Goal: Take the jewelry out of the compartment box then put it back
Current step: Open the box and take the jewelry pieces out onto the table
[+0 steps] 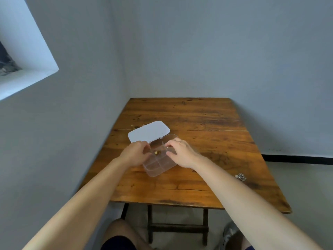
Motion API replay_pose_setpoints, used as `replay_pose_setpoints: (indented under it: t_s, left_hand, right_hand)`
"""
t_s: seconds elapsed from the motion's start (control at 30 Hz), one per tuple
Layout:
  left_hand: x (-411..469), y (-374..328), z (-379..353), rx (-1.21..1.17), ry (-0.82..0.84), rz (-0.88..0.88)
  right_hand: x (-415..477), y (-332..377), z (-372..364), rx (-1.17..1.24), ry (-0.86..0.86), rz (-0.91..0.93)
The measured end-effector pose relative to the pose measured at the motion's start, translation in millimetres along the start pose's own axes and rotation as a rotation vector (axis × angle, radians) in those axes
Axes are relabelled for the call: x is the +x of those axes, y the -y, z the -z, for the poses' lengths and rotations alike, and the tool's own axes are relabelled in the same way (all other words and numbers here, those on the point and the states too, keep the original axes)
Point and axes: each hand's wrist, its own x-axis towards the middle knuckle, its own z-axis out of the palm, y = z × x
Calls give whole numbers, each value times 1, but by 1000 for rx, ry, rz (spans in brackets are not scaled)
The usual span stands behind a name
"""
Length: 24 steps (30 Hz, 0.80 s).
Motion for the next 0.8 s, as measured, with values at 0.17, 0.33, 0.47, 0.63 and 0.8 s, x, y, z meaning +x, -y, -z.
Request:
replay_pose_setpoints:
  t_s: [0.17, 0.33, 0.47, 0.63, 0.8]
  left_hand:
    - [14, 7, -6, 194, 124, -76]
    - [16, 25, -24, 199, 131, -143]
    - [13, 30, -32, 47, 50, -142]
    - [8, 26, -34, -52, 11, -86]
    - [4, 22, -36, -39, -8, -48]
  right_hand:
    - [34, 7, -9, -157, 130, 100]
    - [54, 4, -19, -263, 280, 102]
    - [60, 0, -28, -293, 301, 97]
    - [62, -1, -33, -252, 298, 104]
    - [60, -1, -34, -222, 277, 115]
